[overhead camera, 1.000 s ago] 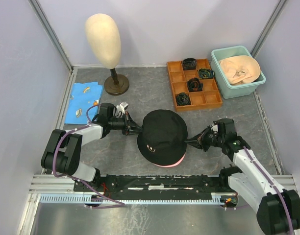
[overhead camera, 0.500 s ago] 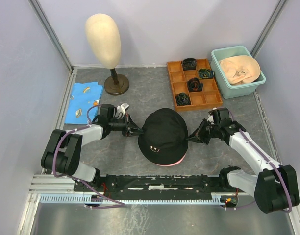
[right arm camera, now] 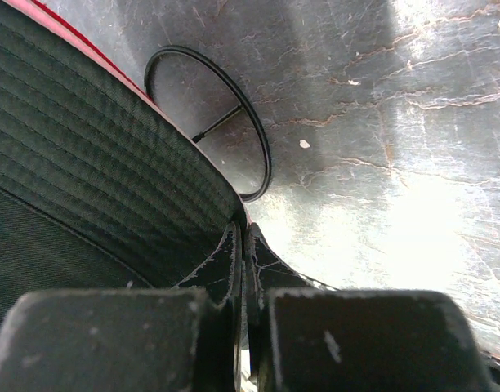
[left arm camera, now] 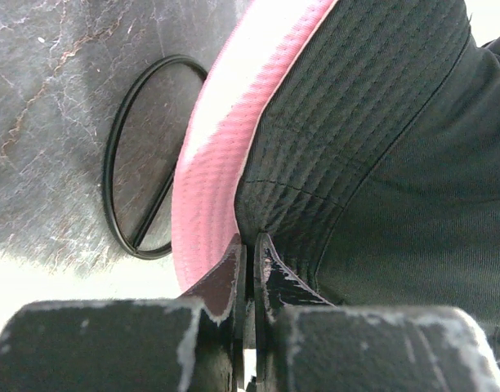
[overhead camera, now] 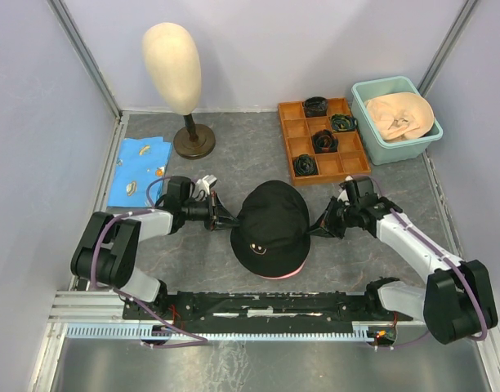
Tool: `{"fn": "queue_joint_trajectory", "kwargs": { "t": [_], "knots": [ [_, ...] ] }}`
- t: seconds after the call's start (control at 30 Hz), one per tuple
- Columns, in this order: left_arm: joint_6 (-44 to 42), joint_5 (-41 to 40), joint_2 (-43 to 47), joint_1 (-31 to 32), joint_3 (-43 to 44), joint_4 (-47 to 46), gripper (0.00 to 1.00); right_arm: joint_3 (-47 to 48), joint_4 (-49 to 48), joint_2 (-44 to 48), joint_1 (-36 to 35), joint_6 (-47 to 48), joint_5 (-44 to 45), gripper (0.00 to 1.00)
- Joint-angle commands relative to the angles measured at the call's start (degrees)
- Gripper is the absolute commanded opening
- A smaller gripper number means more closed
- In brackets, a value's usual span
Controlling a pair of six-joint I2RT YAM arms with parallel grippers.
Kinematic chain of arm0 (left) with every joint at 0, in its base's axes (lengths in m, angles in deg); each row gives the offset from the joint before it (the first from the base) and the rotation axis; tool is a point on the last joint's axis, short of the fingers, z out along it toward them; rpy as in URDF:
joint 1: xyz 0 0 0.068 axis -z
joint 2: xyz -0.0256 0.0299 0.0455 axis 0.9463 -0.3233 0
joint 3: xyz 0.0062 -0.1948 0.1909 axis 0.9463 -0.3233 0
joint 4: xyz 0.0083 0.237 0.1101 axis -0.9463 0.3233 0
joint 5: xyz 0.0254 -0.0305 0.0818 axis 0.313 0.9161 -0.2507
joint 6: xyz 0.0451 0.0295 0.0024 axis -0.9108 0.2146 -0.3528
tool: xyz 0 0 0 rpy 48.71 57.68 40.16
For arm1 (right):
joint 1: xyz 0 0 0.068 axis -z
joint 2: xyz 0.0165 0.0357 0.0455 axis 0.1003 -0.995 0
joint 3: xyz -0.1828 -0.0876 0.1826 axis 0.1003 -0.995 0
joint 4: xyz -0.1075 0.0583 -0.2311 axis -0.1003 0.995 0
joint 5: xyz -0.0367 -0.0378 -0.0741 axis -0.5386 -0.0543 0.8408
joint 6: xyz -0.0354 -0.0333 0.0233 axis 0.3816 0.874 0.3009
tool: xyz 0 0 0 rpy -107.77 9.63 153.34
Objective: Stack the hats
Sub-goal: Stack the hat on the hat.
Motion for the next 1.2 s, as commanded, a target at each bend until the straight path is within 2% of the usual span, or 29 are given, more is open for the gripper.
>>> {"fn": "queue_joint_trajectory", "kwargs": {
  "t": [0.0,0.3,0.4,0.63,0.77,0.9,0.97,1.17],
  "knots": [
    [-4.75,-7.81,0.39,-0.06,-1.76,6.35,0.03,-2.46,9.59,-2.90,0.37,6.47,18.52,0.00],
    [-4.46,-9.70,7.03,-0.15,4.08,13.88,0.03,4.93,17.28,2.00,0.16,8.49,19.90,0.01],
    [-4.17,-10.26,7.26,-0.44,4.47,14.29,0.05,5.87,17.76,2.17,0.16,8.93,19.61,0.15],
    [-2.27,-11.22,8.80,-0.83,4.36,13.30,0.25,8.22,18.39,2.25,0.11,9.85,19.29,0.32],
    [-1.95,-11.76,11.01,-2.42,5.39,14.14,0.41,9.26,19.38,1.85,0.15,10.38,19.44,0.33],
    [-1.74,-12.12,12.63,-4.35,7.79,15.20,0.49,9.66,20.82,1.39,-0.01,11.16,18.85,0.33],
    [-2.00,-12.54,13.34,-5.74,9.39,15.91,0.60,9.46,21.26,1.48,-0.81,10.96,18.56,0.33],
    [-6.95,-17.29,14.78,-9.69,13.97,23.86,0.63,7.08,20.02,1.04,-8.46,6.45,19.73,0.33]
  ]
}}
